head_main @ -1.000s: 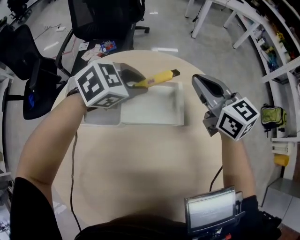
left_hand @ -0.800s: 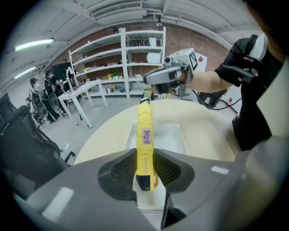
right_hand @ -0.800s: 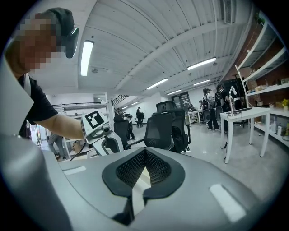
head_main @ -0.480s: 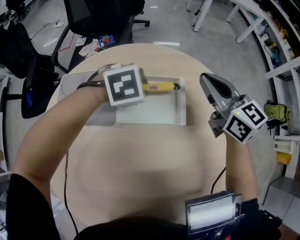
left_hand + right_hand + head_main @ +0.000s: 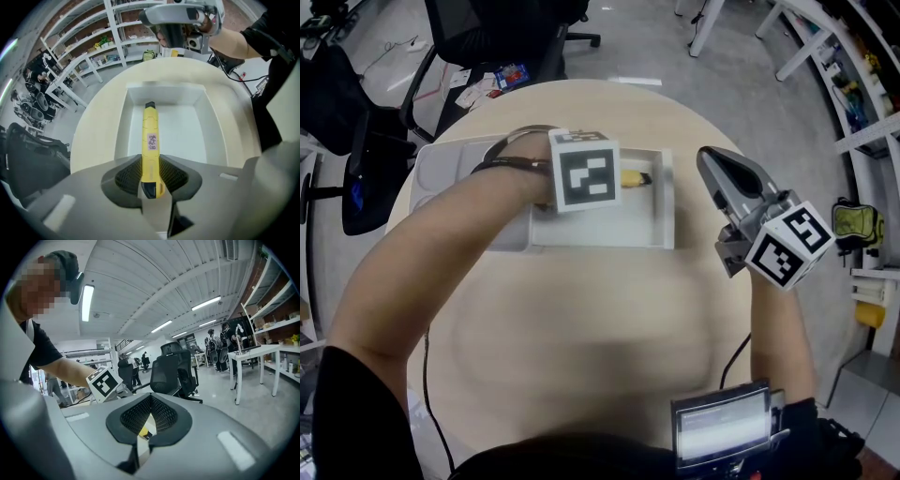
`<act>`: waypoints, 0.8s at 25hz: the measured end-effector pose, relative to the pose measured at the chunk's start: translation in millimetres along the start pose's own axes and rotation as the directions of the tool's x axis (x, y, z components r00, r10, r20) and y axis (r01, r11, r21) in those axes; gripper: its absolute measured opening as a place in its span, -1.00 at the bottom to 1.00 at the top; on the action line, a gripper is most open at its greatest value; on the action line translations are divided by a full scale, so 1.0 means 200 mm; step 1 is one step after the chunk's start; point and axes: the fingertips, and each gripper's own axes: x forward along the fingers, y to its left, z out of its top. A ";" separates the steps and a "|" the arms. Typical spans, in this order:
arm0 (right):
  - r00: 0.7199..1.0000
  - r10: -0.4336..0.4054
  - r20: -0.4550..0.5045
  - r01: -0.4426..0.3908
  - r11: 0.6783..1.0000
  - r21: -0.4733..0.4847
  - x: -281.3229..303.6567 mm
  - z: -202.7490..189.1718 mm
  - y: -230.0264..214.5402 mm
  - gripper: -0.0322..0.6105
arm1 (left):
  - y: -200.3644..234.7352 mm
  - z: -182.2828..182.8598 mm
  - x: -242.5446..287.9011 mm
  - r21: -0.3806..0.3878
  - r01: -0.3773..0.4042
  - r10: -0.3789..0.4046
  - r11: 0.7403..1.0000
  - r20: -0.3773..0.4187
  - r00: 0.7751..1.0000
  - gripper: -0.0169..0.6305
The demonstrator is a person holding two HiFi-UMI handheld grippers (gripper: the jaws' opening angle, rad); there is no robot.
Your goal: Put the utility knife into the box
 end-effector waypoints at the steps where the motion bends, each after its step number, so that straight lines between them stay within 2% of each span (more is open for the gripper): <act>1: 1.000 0.002 0.001 -0.002 1.000 0.000 0.00 0.00 0.00 -0.86 | 0.01 -0.01 0.01 0.000 -0.007 0.007 1.000 -0.018 1.000 -0.61; 5: 1.000 0.011 -0.007 -0.011 1.000 -0.001 0.01 -0.02 0.00 -0.86 | 0.04 0.00 0.05 0.003 -0.047 0.047 0.999 -0.044 0.998 -0.60; 10: 1.000 0.017 -0.010 -0.017 1.000 0.006 0.01 -0.04 0.01 -0.86 | 0.01 0.02 0.10 0.014 -0.038 0.038 0.999 -0.018 0.999 -0.58; 11: 1.000 0.019 -0.008 -0.019 1.000 0.006 0.01 -0.04 0.01 -0.86 | 0.01 0.03 0.09 -0.002 -0.026 0.026 1.000 0.009 1.000 -0.48; 13: 1.000 0.018 -0.005 -0.018 1.000 0.008 0.00 -0.03 0.01 -0.86 | 0.00 0.07 0.06 -0.051 0.002 0.002 0.999 0.079 0.997 -0.11; 14: 1.000 0.017 -0.005 -0.017 1.000 0.009 0.00 -0.03 0.01 -0.86 | 0.00 0.09 0.03 -0.076 0.006 0.003 0.997 0.109 0.994 -0.04; 16: 1.000 0.015 -0.004 -0.015 1.000 0.010 0.00 -0.03 0.01 -0.86 | 0.04 0.10 -0.04 -0.127 -0.023 0.045 0.992 0.170 0.984 -0.01; 18: 1.000 0.012 -0.006 -0.012 1.000 0.010 0.00 -0.02 0.01 -0.86 | 0.11 0.10 -0.14 -0.210 -0.052 0.104 0.976 0.245 0.964 -0.01; 20: 1.000 0.008 -0.008 -0.008 1.000 0.006 -0.01 0.00 0.02 -0.86 | 0.14 0.13 -0.21 -0.305 0.002 0.111 0.952 0.353 0.929 -0.11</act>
